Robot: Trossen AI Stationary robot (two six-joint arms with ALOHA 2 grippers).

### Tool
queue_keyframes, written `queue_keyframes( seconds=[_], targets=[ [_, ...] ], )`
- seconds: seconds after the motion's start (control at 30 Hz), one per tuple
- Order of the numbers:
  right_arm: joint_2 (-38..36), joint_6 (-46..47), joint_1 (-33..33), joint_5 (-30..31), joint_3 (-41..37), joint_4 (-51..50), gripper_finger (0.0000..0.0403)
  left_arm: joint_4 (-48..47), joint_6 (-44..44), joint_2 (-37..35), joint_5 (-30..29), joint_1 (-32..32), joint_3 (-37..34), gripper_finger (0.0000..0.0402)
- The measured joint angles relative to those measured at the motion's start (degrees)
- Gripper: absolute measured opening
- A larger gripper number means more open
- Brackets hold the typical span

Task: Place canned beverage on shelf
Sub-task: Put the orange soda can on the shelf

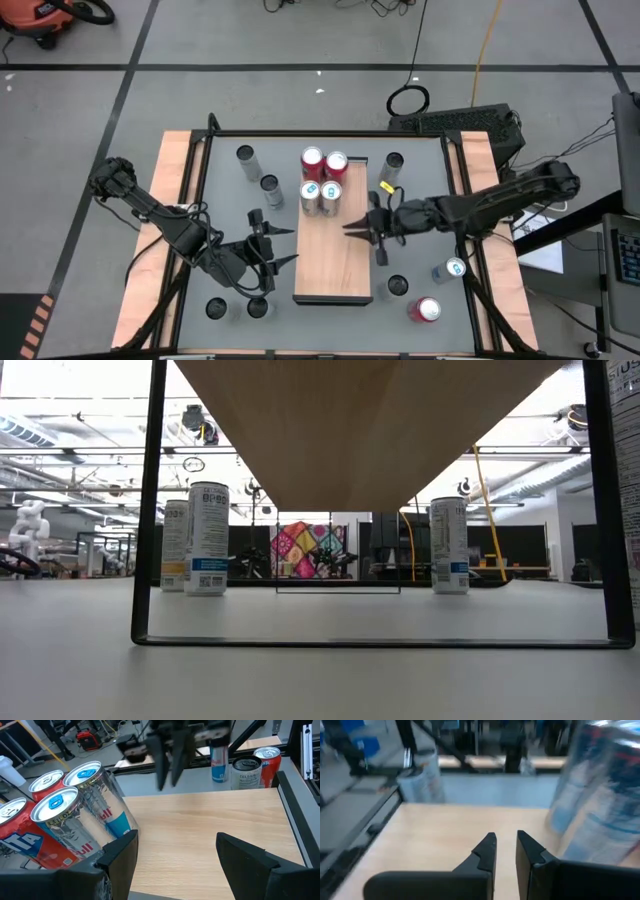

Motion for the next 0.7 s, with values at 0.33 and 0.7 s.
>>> queue_keyframes(
  seconds=[0.33,0.7],
  targets=[
    [0.68,11.29,11.29,6.13,23.76,-42.28,0.0013,0.25,-1.51,0.00,0.06,-0.07,0.02,0.0261],
    [1.21,32.14,24.65,7.95,30.87,-61.22,0.0028,0.59,-1.48,0.00,0.07,-0.07,0.02,0.0261]
  ],
)
